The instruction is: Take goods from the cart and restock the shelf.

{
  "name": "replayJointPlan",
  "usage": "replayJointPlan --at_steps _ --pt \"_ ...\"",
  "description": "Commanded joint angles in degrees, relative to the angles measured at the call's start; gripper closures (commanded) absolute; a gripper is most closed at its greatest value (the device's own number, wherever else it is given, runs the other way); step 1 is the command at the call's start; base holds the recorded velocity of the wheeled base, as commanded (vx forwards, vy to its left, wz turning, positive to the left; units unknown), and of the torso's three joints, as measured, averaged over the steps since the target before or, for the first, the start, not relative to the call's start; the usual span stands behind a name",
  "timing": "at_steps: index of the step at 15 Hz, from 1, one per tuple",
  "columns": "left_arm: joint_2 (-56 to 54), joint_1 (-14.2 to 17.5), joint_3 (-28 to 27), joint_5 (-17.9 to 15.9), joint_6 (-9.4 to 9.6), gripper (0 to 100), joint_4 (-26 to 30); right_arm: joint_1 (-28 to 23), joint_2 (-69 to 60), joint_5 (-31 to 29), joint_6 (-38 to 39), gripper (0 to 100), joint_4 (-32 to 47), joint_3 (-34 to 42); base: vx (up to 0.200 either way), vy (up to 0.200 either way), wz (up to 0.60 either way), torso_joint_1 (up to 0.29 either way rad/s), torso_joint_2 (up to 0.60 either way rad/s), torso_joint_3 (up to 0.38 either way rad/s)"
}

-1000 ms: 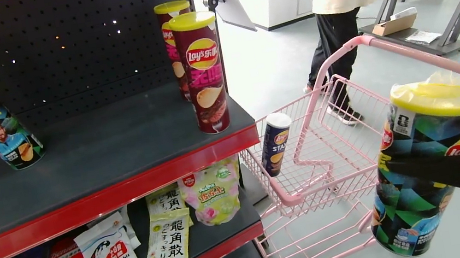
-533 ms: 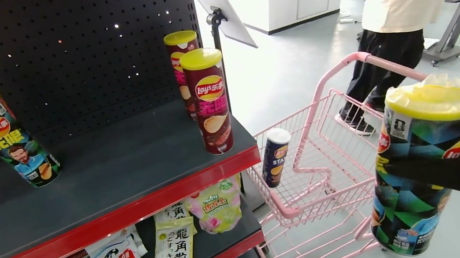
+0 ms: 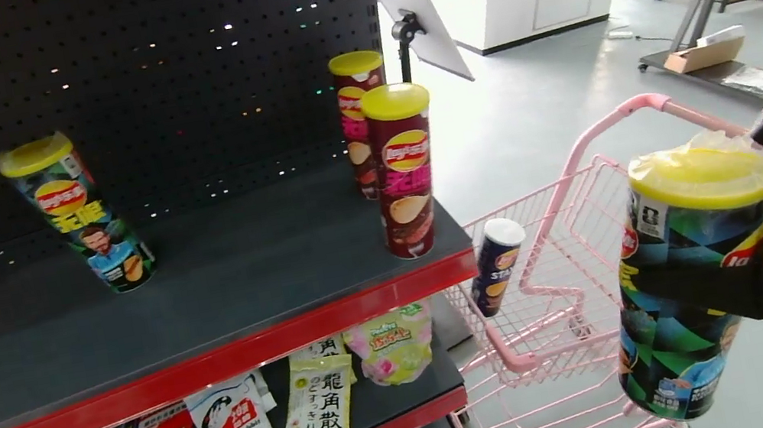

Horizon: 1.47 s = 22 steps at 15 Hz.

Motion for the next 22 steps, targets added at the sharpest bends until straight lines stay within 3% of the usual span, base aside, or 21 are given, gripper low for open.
replayJointPlan --at_steps 1,4,9,13,17,22 --pt "0.02 0.04 0.0 0.04 -0.01 0 0.0 0.02 0.13 0.08 0.05 100 -0.13 0.12 0.0 0.0 0.6 0.012 0.0 -0.007" --pt "0.02 0.04 0.0 0.04 -0.01 0 0.0 -0.5 -0.4 -0.1 0.05 100 -0.31 0.91 0.0 0.0 0.6 0.007 0.0 0.001" --pt "0.02 0.04 0.0 0.04 -0.01 0 0.0 -1.91 -3.47 -0.54 0.05 100 -8.13 7.94 0.0 0.0 0.0 0.0 0.0 0.0" --pt "0.02 0.04 0.0 -0.05 0.08 0 0.0 -1.82 -5.14 -0.54 -0.04 100 -8.4 9.35 -0.15 0.0 0.0 0.003 0.0 0.001" --pt "0.02 0.13 0.0 -0.05 0.08 0 0.0 -1.73 -5.58 -0.01 0.05 100 -8.48 9.09 0.0 0.0 0.0 0.0 0.0 0.0" --pt "0.02 0.04 0.0 -0.05 0.08 0 0.0 -1.47 -4.26 6.23 0.4 100 -8.57 7.59 0.0 0.2 0.0 0.005 0.01 -0.002"
